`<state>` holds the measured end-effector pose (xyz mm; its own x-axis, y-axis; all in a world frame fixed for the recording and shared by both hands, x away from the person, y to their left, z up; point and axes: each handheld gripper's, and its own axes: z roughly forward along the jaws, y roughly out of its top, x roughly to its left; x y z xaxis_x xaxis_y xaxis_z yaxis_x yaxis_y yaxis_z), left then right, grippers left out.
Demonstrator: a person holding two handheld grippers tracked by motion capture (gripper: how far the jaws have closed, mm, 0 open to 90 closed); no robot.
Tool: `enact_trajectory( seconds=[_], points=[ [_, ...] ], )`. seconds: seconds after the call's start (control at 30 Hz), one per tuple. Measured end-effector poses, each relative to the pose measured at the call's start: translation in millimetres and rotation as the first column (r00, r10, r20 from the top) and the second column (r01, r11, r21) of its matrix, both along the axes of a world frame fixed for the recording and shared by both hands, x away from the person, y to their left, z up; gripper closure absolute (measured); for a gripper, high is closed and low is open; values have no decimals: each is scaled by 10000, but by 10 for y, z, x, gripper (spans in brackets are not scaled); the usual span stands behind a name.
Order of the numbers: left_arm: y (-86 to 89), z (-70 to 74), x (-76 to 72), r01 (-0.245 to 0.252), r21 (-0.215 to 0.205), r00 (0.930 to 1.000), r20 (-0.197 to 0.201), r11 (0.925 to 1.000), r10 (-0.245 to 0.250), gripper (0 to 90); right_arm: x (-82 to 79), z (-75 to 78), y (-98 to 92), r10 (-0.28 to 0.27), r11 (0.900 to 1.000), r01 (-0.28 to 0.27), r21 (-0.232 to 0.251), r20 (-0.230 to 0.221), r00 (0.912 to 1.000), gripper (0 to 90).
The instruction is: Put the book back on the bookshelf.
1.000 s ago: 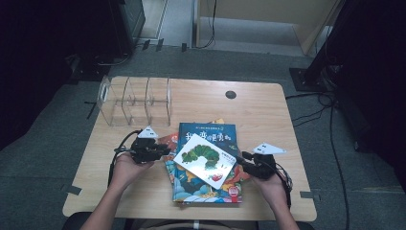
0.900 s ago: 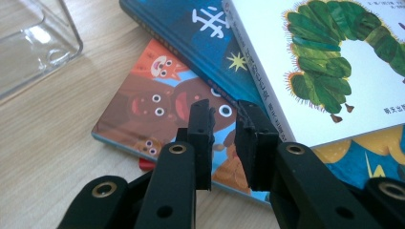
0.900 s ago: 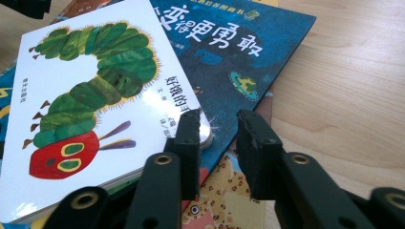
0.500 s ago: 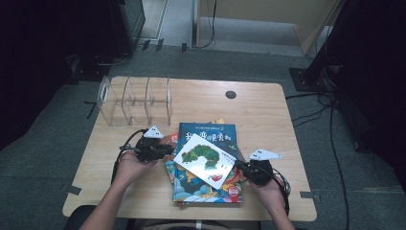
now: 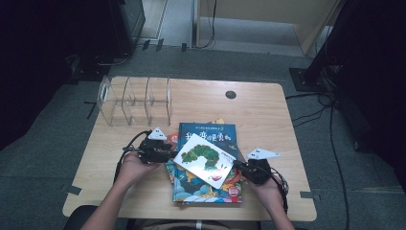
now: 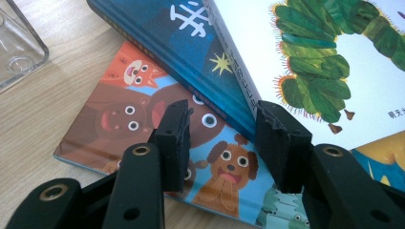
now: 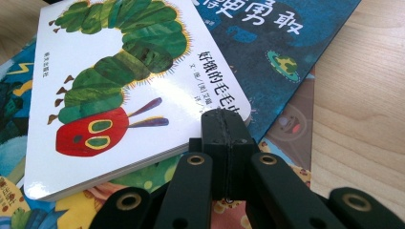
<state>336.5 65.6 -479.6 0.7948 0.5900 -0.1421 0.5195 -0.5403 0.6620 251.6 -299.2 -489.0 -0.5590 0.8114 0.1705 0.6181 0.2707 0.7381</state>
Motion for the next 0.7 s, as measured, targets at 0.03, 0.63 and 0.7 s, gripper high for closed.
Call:
enact_trajectory(
  seconds=[0.03,0.63,0.7],
  points=[
    [8,-1,-3,19,3,10000,-1,10000,-19,560,6,-2,3,4,10000,-4,33,-4,10000,900],
    [131,-25,-72,-640,-272,9966,-530,9976,625,510,250,-20,94,-162,9995,162,258,3,9999,900],
    [148,-27,-88,-698,-364,9965,-492,9969,680,511,288,-23,115,-187,9994,186,281,45,9998,900]
  ],
)
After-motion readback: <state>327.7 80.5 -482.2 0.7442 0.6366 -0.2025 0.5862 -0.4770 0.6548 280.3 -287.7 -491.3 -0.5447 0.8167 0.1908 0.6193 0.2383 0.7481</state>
